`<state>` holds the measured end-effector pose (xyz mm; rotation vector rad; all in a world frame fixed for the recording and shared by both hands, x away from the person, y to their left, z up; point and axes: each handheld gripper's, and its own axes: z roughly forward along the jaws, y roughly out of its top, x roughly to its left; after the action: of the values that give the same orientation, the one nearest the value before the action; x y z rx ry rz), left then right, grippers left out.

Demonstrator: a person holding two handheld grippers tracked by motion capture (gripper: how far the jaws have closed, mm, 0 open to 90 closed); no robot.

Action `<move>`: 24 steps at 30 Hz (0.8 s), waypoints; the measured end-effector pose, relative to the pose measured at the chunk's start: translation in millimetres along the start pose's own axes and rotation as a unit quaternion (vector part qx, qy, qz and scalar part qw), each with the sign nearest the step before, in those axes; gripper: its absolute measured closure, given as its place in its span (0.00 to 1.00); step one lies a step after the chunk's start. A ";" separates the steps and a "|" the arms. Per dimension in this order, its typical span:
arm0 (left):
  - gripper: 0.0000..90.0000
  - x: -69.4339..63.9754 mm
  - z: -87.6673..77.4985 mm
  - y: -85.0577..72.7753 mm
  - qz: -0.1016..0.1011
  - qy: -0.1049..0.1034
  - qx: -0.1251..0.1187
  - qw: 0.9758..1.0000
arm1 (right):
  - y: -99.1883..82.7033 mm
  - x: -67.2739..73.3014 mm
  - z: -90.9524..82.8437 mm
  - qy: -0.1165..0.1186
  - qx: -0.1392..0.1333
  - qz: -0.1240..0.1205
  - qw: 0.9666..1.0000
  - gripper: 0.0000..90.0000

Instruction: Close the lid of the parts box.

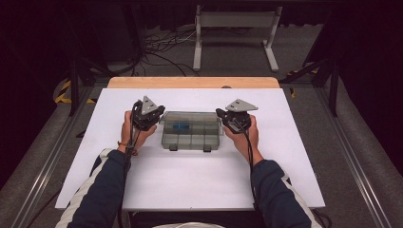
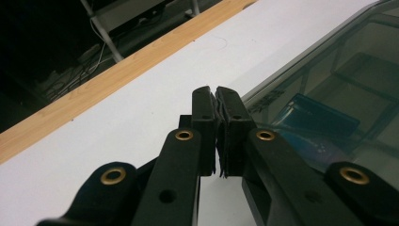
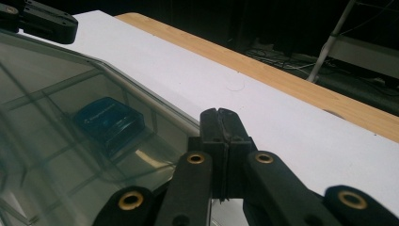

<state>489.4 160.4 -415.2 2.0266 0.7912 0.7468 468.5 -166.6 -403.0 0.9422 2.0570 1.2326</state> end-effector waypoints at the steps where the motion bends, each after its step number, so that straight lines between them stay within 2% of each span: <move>1: 0.97 0.0 -0.7 0.4 0.004 0.000 0.000 1.000 | -0.3 0.2 -0.2 0.001 0.001 -0.001 1.000 1.00; 7: 0.97 -1.9 -4.8 -0.6 0.005 -0.012 -0.006 1.000 | -2.2 -0.7 -2.8 0.008 0.003 0.001 1.000 1.00; 15: 0.97 -5.0 -15.8 -6.5 0.016 -0.025 -0.012 0.999 | -4.4 1.3 -8.3 0.019 0.006 -0.005 1.000 1.00; 16: 0.97 -6.1 -17.3 -7.3 0.012 -0.029 -0.011 0.999 | -4.8 2.1 -8.6 0.021 0.007 -0.008 1.000 1.00; 24: 0.96 -14.3 -26.5 -10.6 0.028 -0.049 -0.019 0.998 | -9.0 8.8 -10.8 0.035 0.025 -0.031 0.999 0.99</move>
<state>458.2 167.2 -414.2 2.0418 0.6620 0.6823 452.6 -168.1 -407.5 0.8629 2.1628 1.2030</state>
